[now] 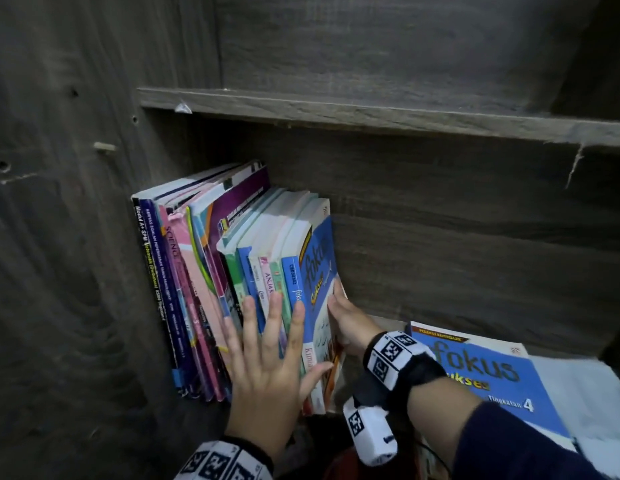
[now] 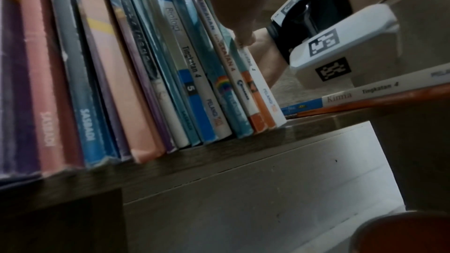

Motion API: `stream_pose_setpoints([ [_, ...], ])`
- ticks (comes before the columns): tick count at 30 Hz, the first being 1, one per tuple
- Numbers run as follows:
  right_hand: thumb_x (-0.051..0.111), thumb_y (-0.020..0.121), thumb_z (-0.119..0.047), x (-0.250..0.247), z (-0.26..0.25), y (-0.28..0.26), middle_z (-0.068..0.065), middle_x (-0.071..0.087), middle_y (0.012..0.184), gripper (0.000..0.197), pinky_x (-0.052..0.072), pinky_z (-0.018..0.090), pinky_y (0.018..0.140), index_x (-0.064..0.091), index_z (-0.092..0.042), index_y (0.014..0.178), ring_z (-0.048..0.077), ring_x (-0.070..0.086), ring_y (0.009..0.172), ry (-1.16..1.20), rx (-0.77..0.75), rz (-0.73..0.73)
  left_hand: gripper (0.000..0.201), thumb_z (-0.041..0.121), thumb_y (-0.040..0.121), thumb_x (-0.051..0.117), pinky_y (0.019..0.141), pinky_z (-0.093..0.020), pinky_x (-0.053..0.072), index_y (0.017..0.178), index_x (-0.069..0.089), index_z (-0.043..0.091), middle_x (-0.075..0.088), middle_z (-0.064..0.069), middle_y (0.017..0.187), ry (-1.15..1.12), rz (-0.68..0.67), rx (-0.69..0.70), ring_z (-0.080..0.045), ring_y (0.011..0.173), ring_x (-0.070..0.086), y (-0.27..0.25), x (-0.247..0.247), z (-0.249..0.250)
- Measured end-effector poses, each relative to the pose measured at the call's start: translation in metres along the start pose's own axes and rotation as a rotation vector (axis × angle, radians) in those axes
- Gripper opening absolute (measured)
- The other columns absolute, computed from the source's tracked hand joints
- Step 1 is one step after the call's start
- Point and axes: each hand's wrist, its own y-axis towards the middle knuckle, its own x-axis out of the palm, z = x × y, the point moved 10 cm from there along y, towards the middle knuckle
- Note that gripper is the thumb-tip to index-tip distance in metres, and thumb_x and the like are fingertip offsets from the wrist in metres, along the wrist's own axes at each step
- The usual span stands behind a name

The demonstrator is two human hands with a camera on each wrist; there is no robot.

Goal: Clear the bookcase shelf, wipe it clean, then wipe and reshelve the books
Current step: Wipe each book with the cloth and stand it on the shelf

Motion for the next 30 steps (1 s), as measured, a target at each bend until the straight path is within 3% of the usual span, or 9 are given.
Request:
stream_pose_setpoints([
  [5,0.020,0.102,-0.047,0.005,-0.006,0.005,-0.010,0.010,0.159,0.054,0.019,0.045,0.118,-0.003,-0.039,0.151,0.020,0.013,0.147,0.007,0.004,-0.013,0.096,0.067,0.088,0.047,0.110,-0.068,0.022,0.154,0.014,0.007,0.003,-0.021,0.160,0.024,-0.017,-0.007,-0.049,0.143,0.017,0.002,0.004,0.002],
  [9,0.031,0.105,-0.033,-0.013,-0.011,-0.009,-0.011,0.029,0.147,0.053,0.023,0.019,0.108,0.010,-0.027,0.153,0.016,0.028,0.141,-0.039,-0.018,0.039,0.097,0.063,0.086,0.055,0.109,-0.069,0.021,0.154,0.015,0.006,0.006,-0.022,0.160,0.011,-0.056,-0.036,-0.048,0.143,0.017,0.002,-0.001,0.003],
  [12,0.051,0.098,-0.024,-0.061,-0.005,-0.035,0.005,0.049,0.141,0.056,0.040,0.026,0.098,0.030,-0.022,0.150,0.022,0.051,0.124,-0.129,0.018,0.183,0.087,0.052,0.089,0.057,0.112,-0.067,0.017,0.151,0.022,0.002,0.018,-0.027,0.155,-0.054,-0.049,-0.033,-0.045,0.143,0.019,0.003,-0.019,0.015],
  [15,0.057,0.093,-0.013,-0.135,0.000,-0.090,0.005,0.064,0.120,0.034,0.040,0.022,0.086,0.059,-0.017,0.127,0.015,0.058,0.103,-0.213,0.007,0.371,0.072,0.030,0.087,0.058,0.116,-0.058,0.021,0.148,0.032,0.002,0.031,-0.020,0.151,-0.309,0.017,0.131,-0.036,0.143,0.027,-0.002,-0.040,0.061],
  [18,0.056,0.091,-0.013,-0.212,0.025,-0.155,0.004,0.068,0.101,0.021,0.044,0.026,0.083,0.068,-0.015,0.107,0.021,0.061,0.093,-0.457,0.124,0.509,0.067,0.023,0.086,0.060,0.118,-0.043,0.024,0.147,0.038,0.007,0.036,-0.005,0.153,-0.584,-0.228,0.306,-0.021,0.143,0.032,-0.019,-0.021,0.116],
  [21,0.055,0.092,-0.016,-0.280,0.069,-0.210,0.013,0.067,0.117,0.026,0.043,0.026,0.084,0.066,-0.015,0.115,0.028,0.061,0.110,-0.745,0.352,0.585,0.061,0.045,0.096,0.044,0.120,-0.032,0.007,0.149,0.036,0.015,0.036,0.002,0.154,-0.611,-0.563,0.324,-0.013,0.144,0.028,-0.045,0.024,0.151],
  [25,0.048,0.098,-0.021,-0.313,0.137,-0.232,0.011,0.043,0.147,0.048,0.031,0.026,0.104,0.039,-0.015,0.144,0.024,0.041,0.134,-0.937,0.509,0.446,0.074,0.060,0.099,0.010,0.113,-0.036,0.008,0.148,0.037,0.011,0.040,0.002,0.151,-0.526,-0.875,0.225,-0.016,0.145,0.023,-0.067,0.079,0.166],
  [28,0.042,0.099,-0.039,-0.303,0.164,-0.224,0.007,0.020,0.158,0.060,0.019,0.035,0.115,0.023,-0.017,0.150,0.028,0.017,0.145,-0.994,0.502,0.370,0.102,0.080,0.066,-0.030,0.113,-0.035,-0.022,0.150,-0.010,0.025,-0.009,0.020,0.153,-0.570,-0.886,0.159,-0.011,0.144,-0.017,-0.071,0.097,0.169],
  [30,0.036,0.097,-0.053,-0.298,0.170,-0.218,0.007,0.008,0.161,0.068,0.005,0.043,0.119,0.015,-0.019,0.153,0.027,0.002,0.148,-1.017,0.489,0.382,0.098,0.079,0.054,-0.039,0.113,-0.034,-0.025,0.142,-0.024,0.037,-0.022,0.026,0.144,-0.593,-0.913,0.103,-0.001,0.140,-0.026,-0.075,0.102,0.168],
])
